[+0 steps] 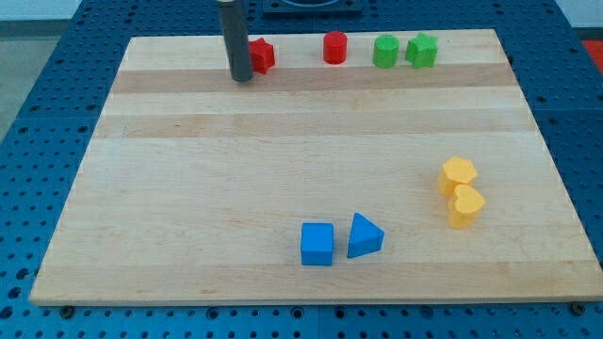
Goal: Separate the yellow heart and the yellow hexagon
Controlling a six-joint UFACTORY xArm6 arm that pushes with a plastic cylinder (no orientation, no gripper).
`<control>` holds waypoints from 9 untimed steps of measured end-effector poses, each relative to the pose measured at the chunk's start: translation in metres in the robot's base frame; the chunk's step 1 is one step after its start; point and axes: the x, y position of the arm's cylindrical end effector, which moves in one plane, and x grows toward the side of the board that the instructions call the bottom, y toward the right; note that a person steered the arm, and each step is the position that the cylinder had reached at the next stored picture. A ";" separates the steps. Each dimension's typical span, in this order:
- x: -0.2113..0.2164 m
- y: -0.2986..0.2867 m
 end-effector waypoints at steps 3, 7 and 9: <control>0.074 0.021; 0.146 0.058; 0.146 0.016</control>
